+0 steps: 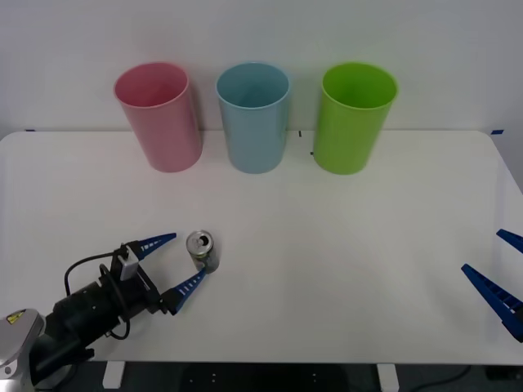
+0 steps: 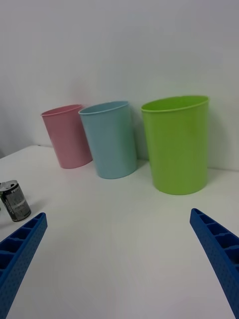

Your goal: Grasp the object on the table and drop it into the matching bin: aluminum can to the light blue bin, PET bottle to the pink bin.

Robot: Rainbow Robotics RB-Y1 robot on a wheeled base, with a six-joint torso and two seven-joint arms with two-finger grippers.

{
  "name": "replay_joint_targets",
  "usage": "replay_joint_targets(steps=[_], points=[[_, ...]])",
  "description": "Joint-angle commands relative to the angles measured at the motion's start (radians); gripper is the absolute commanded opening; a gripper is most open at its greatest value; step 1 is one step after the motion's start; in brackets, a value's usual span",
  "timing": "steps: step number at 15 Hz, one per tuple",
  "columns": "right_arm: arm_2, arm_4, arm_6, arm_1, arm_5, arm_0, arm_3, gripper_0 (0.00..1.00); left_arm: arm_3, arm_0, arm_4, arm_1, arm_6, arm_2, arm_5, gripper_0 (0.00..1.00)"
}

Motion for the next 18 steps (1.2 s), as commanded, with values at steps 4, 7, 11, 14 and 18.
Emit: replay_joint_targets(steps=[4,7,11,14,18], points=[[0.000,0.000,0.000,0.000,0.000,0.000,0.000,1.00,0.006,-0.025,-0.022,-0.041,-0.033,-0.035,0.055,1.00],[0.000,0.000,0.000,0.000,0.000,0.000,0.000,1.00,0.006,-0.031,-0.047,-0.060,-0.042,-0.035,0.067,1.00],[0.000,0.000,0.000,0.000,0.000,0.000,0.000,1.00,0.006,-0.034,-0.057,-0.071,-0.051,-0.035,0.082,1.00],[0.000,0.000,0.000,0.000,0.000,0.000,0.000,1.00,0.006,-0.037,-0.059,-0.074,-0.051,-0.049,0.089,1.00],[0.000,0.000,0.000,0.000,0.000,0.000,0.000,1.00,0.006,-0.037,-0.059,-0.078,-0.050,-0.055,0.093,0.53]])
